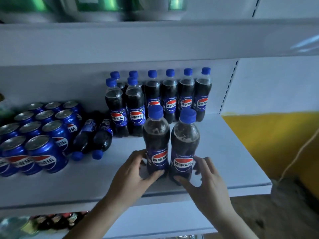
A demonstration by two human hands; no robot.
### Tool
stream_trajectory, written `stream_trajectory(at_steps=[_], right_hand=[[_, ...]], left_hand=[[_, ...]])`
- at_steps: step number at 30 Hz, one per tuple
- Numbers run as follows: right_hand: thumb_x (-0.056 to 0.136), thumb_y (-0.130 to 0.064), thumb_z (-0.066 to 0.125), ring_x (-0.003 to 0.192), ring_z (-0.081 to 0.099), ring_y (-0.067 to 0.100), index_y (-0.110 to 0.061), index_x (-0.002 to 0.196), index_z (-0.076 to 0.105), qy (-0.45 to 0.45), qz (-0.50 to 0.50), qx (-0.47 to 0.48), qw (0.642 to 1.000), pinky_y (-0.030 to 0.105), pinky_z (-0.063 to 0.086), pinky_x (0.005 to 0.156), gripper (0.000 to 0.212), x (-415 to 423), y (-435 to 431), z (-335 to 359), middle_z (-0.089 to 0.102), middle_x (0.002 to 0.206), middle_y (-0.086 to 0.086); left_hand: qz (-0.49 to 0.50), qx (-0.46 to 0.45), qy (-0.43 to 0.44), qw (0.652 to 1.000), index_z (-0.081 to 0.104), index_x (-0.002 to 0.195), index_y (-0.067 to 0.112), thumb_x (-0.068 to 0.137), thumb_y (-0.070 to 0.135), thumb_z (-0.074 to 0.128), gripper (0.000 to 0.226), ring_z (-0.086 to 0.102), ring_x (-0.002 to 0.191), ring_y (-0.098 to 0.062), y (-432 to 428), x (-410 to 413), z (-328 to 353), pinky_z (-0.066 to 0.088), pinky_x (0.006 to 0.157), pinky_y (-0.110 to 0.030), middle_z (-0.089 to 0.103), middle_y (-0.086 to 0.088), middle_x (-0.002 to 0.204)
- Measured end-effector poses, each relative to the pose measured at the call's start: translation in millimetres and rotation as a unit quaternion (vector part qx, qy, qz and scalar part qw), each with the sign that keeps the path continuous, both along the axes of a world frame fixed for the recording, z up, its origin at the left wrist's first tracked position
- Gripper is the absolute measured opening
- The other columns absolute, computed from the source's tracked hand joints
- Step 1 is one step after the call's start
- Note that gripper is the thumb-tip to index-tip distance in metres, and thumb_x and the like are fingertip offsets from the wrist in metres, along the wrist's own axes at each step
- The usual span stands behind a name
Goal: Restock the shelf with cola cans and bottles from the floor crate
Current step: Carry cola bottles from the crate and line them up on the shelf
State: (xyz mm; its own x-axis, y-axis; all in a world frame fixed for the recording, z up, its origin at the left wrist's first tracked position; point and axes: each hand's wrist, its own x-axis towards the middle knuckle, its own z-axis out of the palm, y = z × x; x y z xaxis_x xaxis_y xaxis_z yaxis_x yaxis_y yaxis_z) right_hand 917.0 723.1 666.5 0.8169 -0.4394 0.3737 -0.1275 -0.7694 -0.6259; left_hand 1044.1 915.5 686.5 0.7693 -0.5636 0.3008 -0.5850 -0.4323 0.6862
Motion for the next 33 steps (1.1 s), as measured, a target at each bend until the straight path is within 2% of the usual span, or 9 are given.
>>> stream_trajectory(at_steps=[4,7,11,16,21,23,25,28,33], right_hand=[[0.078,-0.058,0.075,0.069,0.047,0.003,-0.036,0.115,0.048,0.001,-0.029,-0.036,0.999,0.005,0.031,0.053,0.051,-0.8,8.8,-6.5,0.051,0.08,-0.024],[0.083,-0.064,0.062,0.082,0.054,0.01,-0.031,0.117,0.052,-0.014,-0.037,-0.058,0.998,0.001,0.024,0.052,0.048,1.5,7.6,-5.4,0.049,0.082,-0.026],[0.085,-0.069,0.051,0.073,0.06,0.008,-0.033,0.121,0.05,0.001,-0.027,-0.057,0.998,0.014,0.032,0.05,0.052,6.5,1.6,-4.7,0.052,0.085,-0.025],[0.084,-0.061,0.066,0.075,0.062,0.012,-0.035,0.118,0.048,0.034,-0.015,-0.021,0.999,0.028,0.044,0.057,0.046,27.0,-10.0,-6.1,0.052,0.079,-0.021],[0.084,-0.058,0.07,0.086,0.065,0.018,-0.03,0.12,0.049,0.074,-0.017,0.007,0.997,0.034,0.047,0.065,0.049,51.6,-18.7,-0.5,0.048,0.075,-0.026],[0.085,-0.059,0.068,0.091,0.067,0.019,-0.031,0.119,0.047,0.085,-0.02,0.012,0.996,0.035,0.047,0.067,0.049,58.4,-21.3,0.4,0.052,0.079,-0.022],[0.087,-0.06,0.066,0.095,0.067,0.019,-0.031,0.118,0.045,0.094,-0.02,0.017,0.995,0.036,0.049,0.069,0.048,65.0,-23.6,2.1,0.057,0.085,-0.02],[0.088,-0.06,0.064,0.097,0.067,0.024,-0.03,0.116,0.043,0.104,-0.021,0.015,0.994,0.04,0.052,0.073,0.046,77.6,-28.0,5.7,0.066,0.094,-0.012],[0.09,-0.059,0.062,0.105,0.066,0.029,-0.027,0.119,0.043,0.123,-0.025,0.0,0.992,0.041,0.052,0.078,0.047,105.8,-37.7,9.7,0.069,0.112,-0.004]], left_hand=[[0.074,0.047,-0.068,0.994,0.045,0.107,0.039,0.075,0.082,0.055,0.054,0.063,0.071,-0.009,-3.7,-18.2,-5.2,0.046,0.056,-0.029,0.055,0.02,0.08],[0.091,0.06,-0.117,0.987,0.042,0.095,0.033,0.076,0.081,0.052,0.053,0.065,0.06,-0.017,-10.8,-14.0,-9.8,0.037,0.046,-0.028,0.048,0.017,0.067],[0.071,0.072,-0.1,0.99,0.057,0.112,0.027,0.08,0.071,0.061,0.055,0.067,0.074,-0.016,-10.7,-1.5,-12.3,0.041,0.056,-0.026,0.065,0.013,0.088],[0.055,0.105,-0.086,0.989,0.054,0.13,0.028,0.083,0.07,0.055,0.063,0.066,0.088,-0.018,-14.0,17.1,-7.4,0.05,0.066,-0.032,0.063,0.01,0.101],[0.034,0.107,-0.051,0.992,0.053,0.135,0.027,0.088,0.062,0.062,0.059,0.063,0.097,-0.018,-23.4,43.2,-7.4,0.044,0.072,-0.027,0.062,0.006,0.112],[0.026,0.105,-0.039,0.993,0.053,0.136,0.027,0.089,0.061,0.063,0.059,0.064,0.104,-0.02,-27.4,53.1,-9.7,0.048,0.079,-0.03,0.063,0.005,0.119],[0.017,0.104,-0.034,0.994,0.054,0.134,0.025,0.088,0.059,0.064,0.058,0.063,0.113,-0.022,-31.7,63.1,-10.5,0.052,0.089,-0.036,0.064,0.002,0.126],[0.011,0.125,-0.036,0.991,0.058,0.129,0.02,0.089,0.058,0.064,0.056,0.062,0.117,-0.024,-38.5,78.5,-5.4,0.051,0.093,-0.039,0.066,-0.002,0.127],[0.042,0.255,-0.099,0.961,0.06,0.105,0.012,0.091,0.065,0.056,0.055,0.07,0.094,-0.029,-54.0,101.6,11.7,0.057,0.078,-0.041,0.073,-0.008,0.102]])
